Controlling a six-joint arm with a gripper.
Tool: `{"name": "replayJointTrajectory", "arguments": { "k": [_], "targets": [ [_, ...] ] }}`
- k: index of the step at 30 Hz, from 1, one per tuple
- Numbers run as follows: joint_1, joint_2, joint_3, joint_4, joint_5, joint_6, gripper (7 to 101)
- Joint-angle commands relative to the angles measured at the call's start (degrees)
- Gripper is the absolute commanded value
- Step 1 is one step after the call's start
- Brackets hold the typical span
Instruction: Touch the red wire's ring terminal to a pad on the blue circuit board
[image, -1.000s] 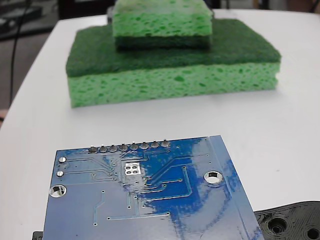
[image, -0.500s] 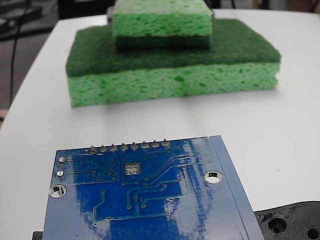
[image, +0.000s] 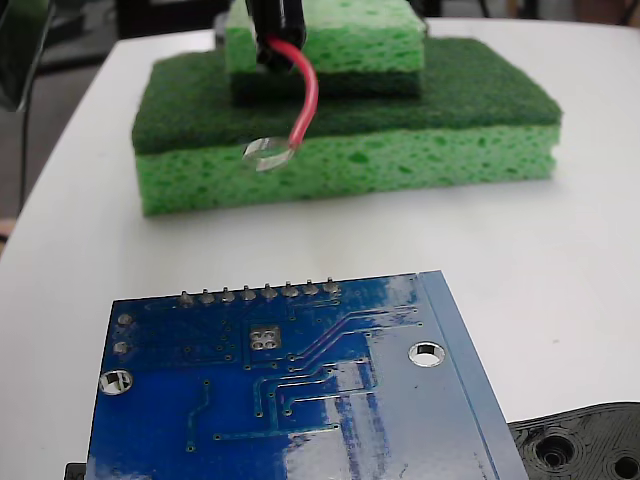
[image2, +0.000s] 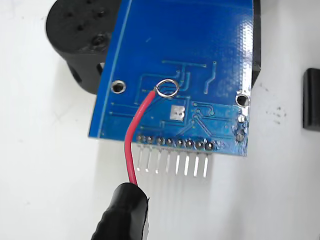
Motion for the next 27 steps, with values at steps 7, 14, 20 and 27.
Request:
{"name": "replayJointTrajectory", "arguments": {
  "k": [7,14,20,27],
  "targets": [
    [0.2,-4.4,-2.7,-0.7,-1.0,-0.4,100.3],
    [0.6,-6.2,-3.3,-0.8,-1.2,-0.7,100.3],
    [1.4,-7.2,-3.2,-1.1,-1.7,-1.1,100.3],
    [1.4,-7.3,-3.2,-0.9,-1.7,-1.3,100.3]
  ]
}}
